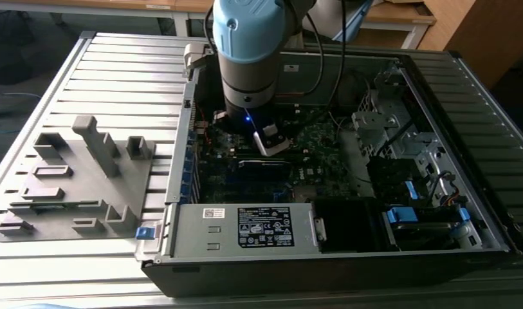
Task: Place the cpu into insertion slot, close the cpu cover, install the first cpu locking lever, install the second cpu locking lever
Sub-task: 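Install the second cpu locking lever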
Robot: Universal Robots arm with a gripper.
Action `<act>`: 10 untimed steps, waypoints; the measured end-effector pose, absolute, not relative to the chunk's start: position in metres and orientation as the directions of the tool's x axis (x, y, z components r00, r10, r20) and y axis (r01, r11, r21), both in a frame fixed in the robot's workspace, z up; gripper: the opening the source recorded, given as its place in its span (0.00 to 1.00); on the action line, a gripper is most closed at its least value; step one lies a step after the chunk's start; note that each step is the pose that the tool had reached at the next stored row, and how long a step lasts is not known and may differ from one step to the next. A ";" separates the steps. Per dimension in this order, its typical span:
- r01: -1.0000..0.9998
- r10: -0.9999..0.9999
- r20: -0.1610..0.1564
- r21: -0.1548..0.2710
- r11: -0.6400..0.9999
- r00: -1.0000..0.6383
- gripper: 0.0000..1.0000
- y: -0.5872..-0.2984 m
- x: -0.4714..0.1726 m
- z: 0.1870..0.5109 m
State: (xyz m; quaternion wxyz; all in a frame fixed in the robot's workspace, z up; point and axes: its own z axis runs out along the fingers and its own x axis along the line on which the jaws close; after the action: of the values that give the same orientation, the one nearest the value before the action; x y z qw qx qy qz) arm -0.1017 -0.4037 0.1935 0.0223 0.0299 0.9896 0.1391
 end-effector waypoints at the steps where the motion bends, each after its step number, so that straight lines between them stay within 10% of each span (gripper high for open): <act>1: 0.053 0.065 -0.036 0.278 0.959 -0.997 0.11 -0.404 -0.102 0.193; 10: 0.052 0.064 -0.040 0.247 0.968 -0.997 0.11 -0.404 -0.102 0.192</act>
State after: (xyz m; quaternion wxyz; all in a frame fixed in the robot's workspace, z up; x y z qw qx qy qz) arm -0.1017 -0.4036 0.1916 0.0239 0.0293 0.9916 0.1240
